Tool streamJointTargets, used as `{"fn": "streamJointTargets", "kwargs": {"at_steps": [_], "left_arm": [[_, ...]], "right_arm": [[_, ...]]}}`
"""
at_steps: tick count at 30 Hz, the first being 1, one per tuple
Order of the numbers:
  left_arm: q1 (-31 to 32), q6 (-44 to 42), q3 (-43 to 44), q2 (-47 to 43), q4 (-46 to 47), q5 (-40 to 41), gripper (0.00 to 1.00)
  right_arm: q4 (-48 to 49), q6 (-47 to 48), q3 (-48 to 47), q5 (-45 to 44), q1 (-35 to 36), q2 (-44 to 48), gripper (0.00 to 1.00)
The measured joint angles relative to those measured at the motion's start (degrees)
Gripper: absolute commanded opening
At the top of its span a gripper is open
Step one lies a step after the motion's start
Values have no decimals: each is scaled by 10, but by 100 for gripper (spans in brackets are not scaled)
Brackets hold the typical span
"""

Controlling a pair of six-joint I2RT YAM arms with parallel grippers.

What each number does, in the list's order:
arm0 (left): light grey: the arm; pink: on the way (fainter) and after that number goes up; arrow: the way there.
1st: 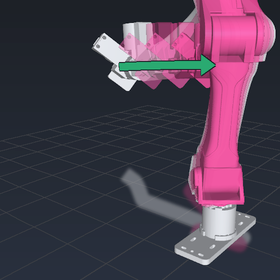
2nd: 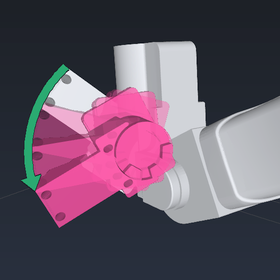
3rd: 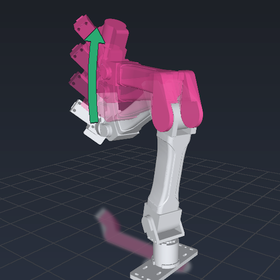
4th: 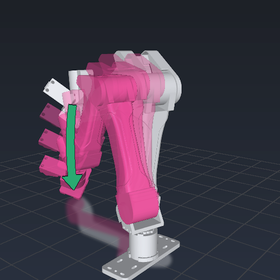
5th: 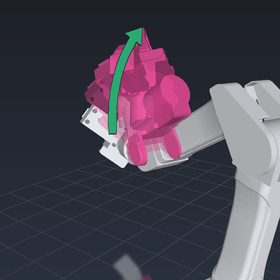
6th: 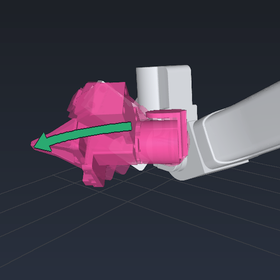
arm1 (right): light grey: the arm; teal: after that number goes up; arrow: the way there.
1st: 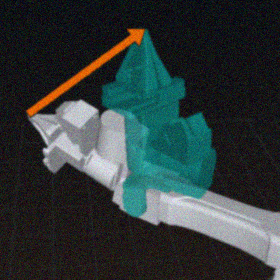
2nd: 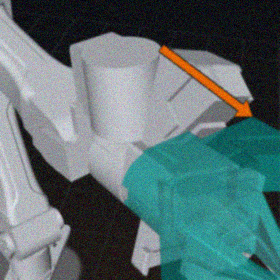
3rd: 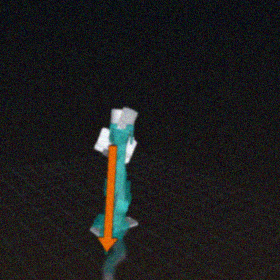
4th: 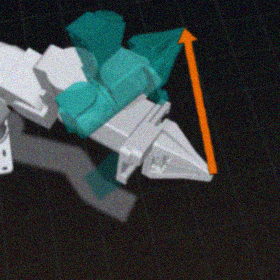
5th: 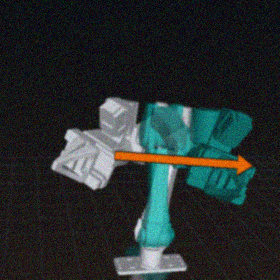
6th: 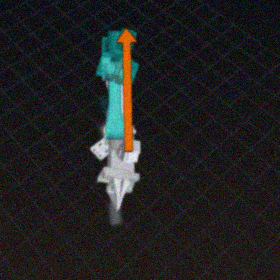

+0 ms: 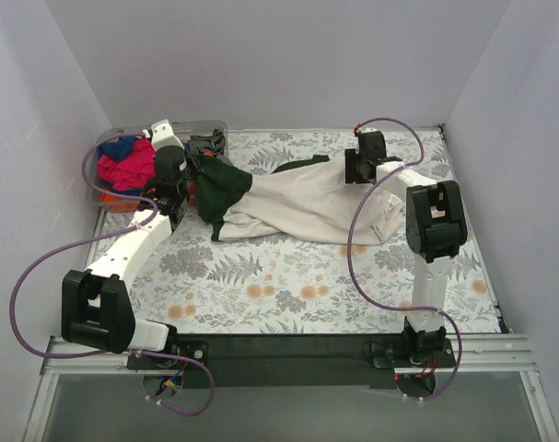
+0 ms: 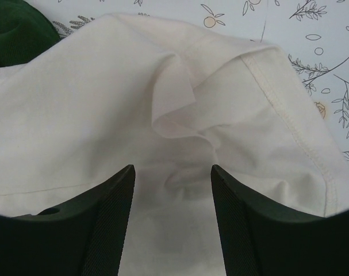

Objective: Fold and stack the t-shirts
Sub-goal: Flatten the tshirt out

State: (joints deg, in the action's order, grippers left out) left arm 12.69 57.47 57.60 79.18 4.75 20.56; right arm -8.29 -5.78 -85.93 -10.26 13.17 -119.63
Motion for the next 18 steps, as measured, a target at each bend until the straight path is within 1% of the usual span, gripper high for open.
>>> {"fn": "streamJointTargets", "kwargs": {"at_steps": [13,17,18], "left_arm": [[0,0,-6,-11,0,0,0],[0,0,-6,-11,0,0,0],[0,0,-6,-11,0,0,0]], "right_arm": [[13,-1,-17,15,-29,-18,49],[12,-3,-17,22,-33,-31,44],[12,-3,-17,25,-34,-33,41]]}}
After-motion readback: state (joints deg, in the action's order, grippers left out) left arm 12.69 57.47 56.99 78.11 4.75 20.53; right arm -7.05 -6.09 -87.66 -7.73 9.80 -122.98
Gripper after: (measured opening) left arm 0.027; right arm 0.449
